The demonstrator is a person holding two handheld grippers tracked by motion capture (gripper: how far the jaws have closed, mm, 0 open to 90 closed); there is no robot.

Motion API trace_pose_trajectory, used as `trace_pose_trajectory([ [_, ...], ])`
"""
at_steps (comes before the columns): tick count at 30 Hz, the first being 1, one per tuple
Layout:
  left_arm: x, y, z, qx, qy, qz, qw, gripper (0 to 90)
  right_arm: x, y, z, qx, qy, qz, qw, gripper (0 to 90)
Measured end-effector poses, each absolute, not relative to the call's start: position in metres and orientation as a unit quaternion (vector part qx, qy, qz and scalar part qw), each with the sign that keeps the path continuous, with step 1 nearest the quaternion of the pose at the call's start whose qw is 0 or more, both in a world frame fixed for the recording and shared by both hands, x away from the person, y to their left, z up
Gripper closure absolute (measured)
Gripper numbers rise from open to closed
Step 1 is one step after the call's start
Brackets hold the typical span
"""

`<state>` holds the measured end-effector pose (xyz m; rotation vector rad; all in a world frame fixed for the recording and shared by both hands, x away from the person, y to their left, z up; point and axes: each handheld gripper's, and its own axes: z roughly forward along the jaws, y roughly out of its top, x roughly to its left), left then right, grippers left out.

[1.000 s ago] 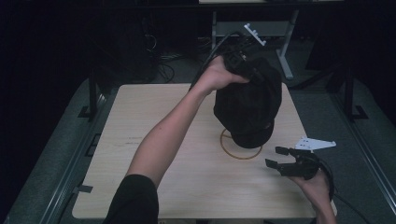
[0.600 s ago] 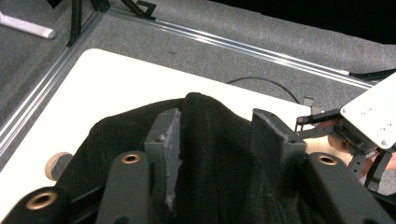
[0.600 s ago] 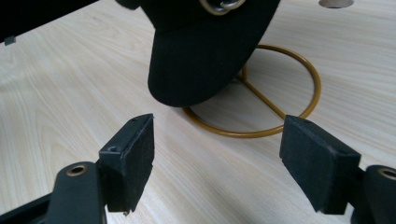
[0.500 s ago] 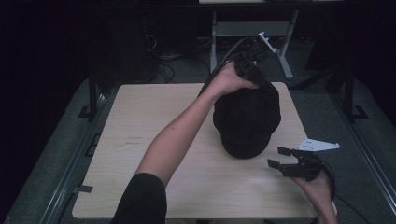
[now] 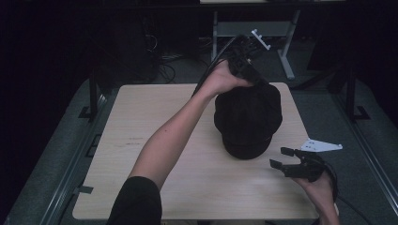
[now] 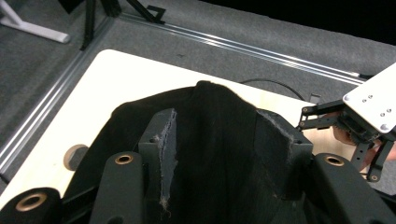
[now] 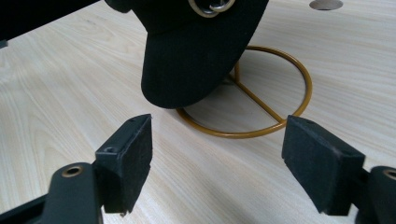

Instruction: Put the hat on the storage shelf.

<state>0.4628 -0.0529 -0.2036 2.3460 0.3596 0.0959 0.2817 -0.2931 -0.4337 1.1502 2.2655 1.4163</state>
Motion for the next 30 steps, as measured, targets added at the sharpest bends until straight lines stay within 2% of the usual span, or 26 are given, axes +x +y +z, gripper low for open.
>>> trace_pose_trajectory([
  [17,0.45,0.009,-0.207,0.898,0.176,0.048,0.399,45.7,0.282,-0.286,-0.435,0.394,0.776,0.48,0.112,20.1],
  [30,0.446,0.027,-0.209,0.894,0.186,0.055,0.404,39.6,0.285,-0.276,-0.437,0.389,0.788,0.463,0.112,18.6],
])
